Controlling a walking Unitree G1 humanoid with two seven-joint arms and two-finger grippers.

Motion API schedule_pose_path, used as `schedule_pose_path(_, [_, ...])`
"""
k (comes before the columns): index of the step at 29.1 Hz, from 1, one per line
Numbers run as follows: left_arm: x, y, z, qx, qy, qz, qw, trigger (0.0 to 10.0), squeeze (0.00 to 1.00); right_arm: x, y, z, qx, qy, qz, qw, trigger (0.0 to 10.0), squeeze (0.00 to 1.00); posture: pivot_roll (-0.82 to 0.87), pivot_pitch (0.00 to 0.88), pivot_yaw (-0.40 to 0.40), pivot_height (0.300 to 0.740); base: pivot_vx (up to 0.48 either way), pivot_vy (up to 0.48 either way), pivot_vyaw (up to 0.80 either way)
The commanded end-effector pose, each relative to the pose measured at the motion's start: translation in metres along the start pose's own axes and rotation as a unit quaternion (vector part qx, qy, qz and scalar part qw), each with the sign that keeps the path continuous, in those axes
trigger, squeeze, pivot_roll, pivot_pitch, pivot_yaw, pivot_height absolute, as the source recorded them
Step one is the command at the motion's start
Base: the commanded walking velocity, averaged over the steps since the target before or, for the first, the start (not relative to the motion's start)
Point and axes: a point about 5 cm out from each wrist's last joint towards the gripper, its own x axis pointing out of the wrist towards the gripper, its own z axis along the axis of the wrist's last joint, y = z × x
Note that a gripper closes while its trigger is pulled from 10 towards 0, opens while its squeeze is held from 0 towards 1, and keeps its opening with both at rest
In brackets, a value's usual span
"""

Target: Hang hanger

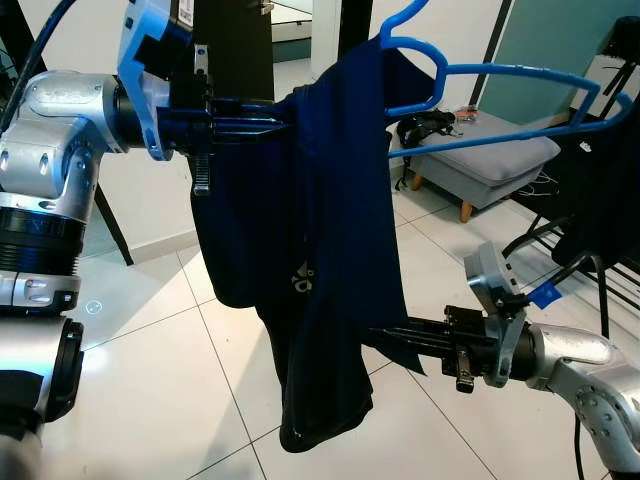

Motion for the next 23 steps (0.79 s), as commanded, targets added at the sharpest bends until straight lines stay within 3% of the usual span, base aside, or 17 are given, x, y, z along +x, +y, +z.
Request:
schedule_pose_path(1, [-0.009,0.009,0.016,0.019,-0.019,0.024,0.999,10.0,0.0,-0.002,0.0,-0.003,-0.003,0.013,-0.006,1.0,0.0,0.0,0.0,0.053,0.019,0.74,0.0,0.0,0.0])
schedule_pose_path(4, [-0.01,0.009,0.015,0.018,-0.018,0.028,0.999,10.0,0.0,-0.003,-0.001,-0.003,-0.003,0.013,-0.009,1.0,0.0,0.0,0.0,0.053,0.018,0.74,0.0,0.0,0.0])
schedule_pose_path(11, [-0.02,0.0,-0.011,-0.005,0.038,0.011,0.999,10.0,0.0,-0.02,-0.011,0.004,-0.019,0.014,-0.051,0.998,0.0,0.0,0.0,0.049,0.018,0.74,0.0,0.0,0.0])
schedule_pose_path(12, [-0.025,-0.009,-0.027,-0.024,0.067,-0.004,0.997,10.0,0.0,-0.033,-0.018,0.012,-0.032,0.01,-0.08,0.996,0.0,0.0,0.0,0.051,0.018,0.74,0.0,0.0,0.0])
schedule_pose_path(13, [-0.025,-0.009,-0.027,-0.024,0.067,-0.004,0.997,10.0,0.0,-0.033,-0.018,0.012,-0.032,0.01,-0.08,0.996,0.0,0.0,0.0,0.051,0.018,0.74,0.0,0.0,0.0])
schedule_pose_path(15, [-0.033,-0.017,-0.038,-0.044,0.091,-0.023,0.995,10.0,0.0,-0.05,-0.025,0.022,-0.05,0.009,-0.116,0.992,0.0,0.0,0.0,0.051,0.016,0.74,0.0,0.0,0.0])
schedule_pose_path(17, [-0.033,-0.017,-0.038,-0.044,0.091,-0.023,0.995,10.0,0.0,-0.05,-0.025,0.022,-0.05,0.009,-0.116,0.992,0.0,0.0,0.0,0.051,0.016,0.74,0.0,0.0,0.0])
schedule_pose_path(23, [-0.045,-0.029,-0.045,-0.072,0.119,-0.068,0.988,10.0,0.0,-0.079,-0.033,0.041,-0.081,0.0,-0.161,0.984,0.0,0.0,0.0,0.059,0.014,0.74,0.0,0.0,0.0])
